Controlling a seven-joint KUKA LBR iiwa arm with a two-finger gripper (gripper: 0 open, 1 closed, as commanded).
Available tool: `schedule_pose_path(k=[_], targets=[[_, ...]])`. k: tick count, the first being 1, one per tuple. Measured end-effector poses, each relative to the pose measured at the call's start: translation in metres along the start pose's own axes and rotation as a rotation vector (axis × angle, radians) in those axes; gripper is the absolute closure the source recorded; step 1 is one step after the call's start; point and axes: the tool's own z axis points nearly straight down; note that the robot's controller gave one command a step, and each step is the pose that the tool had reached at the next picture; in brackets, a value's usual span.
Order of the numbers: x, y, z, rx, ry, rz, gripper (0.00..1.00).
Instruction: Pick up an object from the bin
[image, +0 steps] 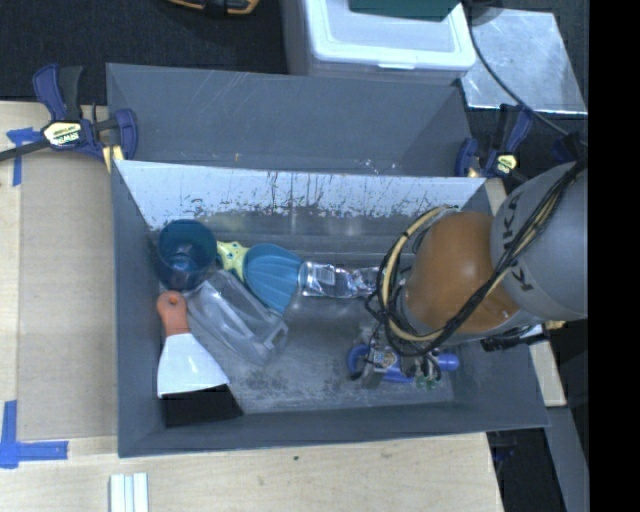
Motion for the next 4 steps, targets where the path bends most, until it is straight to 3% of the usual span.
schedule_pose_path(k=[1, 2, 3, 4], targets=[[-0.005, 0.008, -0.019, 0.000, -0.005, 0.003, 1.00], [0.009, -0.001, -0.007, 0.001, 0.002, -0.011, 1.00], [-0.008, 0.011, -0.032, -0.001, -0.007, 0.004, 1.00], [0.004, -0.005, -0.030, 0.002, 0.003, 0.014, 1.00]])
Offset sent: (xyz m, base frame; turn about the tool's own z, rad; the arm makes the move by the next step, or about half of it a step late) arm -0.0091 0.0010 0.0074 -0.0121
